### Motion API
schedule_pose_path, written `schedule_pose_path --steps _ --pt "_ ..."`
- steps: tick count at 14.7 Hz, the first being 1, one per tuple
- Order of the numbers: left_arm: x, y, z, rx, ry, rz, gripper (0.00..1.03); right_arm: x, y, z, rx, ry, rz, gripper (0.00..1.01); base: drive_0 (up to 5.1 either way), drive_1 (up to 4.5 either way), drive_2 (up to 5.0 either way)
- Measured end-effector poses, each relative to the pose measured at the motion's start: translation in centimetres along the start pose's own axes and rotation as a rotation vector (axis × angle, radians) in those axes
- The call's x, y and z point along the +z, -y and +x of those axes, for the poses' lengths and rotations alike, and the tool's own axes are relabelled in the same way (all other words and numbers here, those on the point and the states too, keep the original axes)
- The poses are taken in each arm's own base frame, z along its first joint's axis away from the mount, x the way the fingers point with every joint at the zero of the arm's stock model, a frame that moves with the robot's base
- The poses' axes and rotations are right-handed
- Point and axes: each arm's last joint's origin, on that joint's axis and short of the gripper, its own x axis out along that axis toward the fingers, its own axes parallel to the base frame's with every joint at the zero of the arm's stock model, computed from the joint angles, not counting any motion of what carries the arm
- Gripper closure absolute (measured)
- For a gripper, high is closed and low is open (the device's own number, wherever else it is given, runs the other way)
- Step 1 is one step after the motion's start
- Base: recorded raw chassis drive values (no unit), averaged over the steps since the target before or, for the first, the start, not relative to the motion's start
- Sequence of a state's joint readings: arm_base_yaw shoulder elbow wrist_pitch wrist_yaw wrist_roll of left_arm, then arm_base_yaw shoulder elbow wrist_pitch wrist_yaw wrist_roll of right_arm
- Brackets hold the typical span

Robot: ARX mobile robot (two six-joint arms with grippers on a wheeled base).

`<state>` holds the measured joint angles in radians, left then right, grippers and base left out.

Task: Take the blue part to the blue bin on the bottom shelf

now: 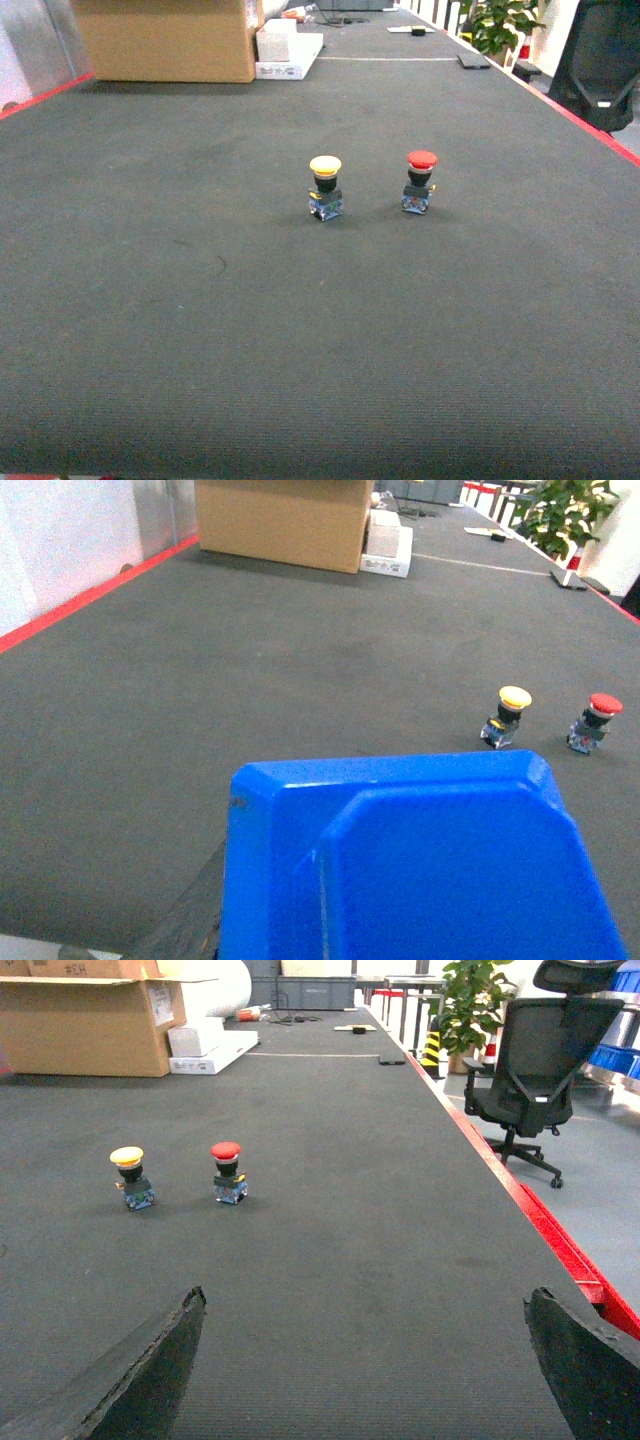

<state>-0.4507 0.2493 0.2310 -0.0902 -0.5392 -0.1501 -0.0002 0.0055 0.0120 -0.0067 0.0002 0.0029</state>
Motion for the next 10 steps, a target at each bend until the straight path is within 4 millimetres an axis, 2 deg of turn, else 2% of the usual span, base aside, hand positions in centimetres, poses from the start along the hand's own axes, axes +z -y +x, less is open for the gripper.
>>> schedule_pose_path --steps 3,6,10 --pt "0.01 0.00 0.00 0.000 0.001 -0.001 0.59 0.02 0.00 0.00 0.000 0.002 0.000 0.03 0.0 -4.09 4.1" --pt "0.03 -0.02 -0.04 0.000 0.003 -0.002 0.59 0.00 0.00 0.00 0.000 0.000 0.000 0.03 0.0 0.00 0.0" --pt "0.04 -0.03 -0.03 0.001 0.004 -0.003 0.59 0.01 0.00 0.00 0.000 0.002 0.000 0.03 -1.7 -1.73 -1.7"
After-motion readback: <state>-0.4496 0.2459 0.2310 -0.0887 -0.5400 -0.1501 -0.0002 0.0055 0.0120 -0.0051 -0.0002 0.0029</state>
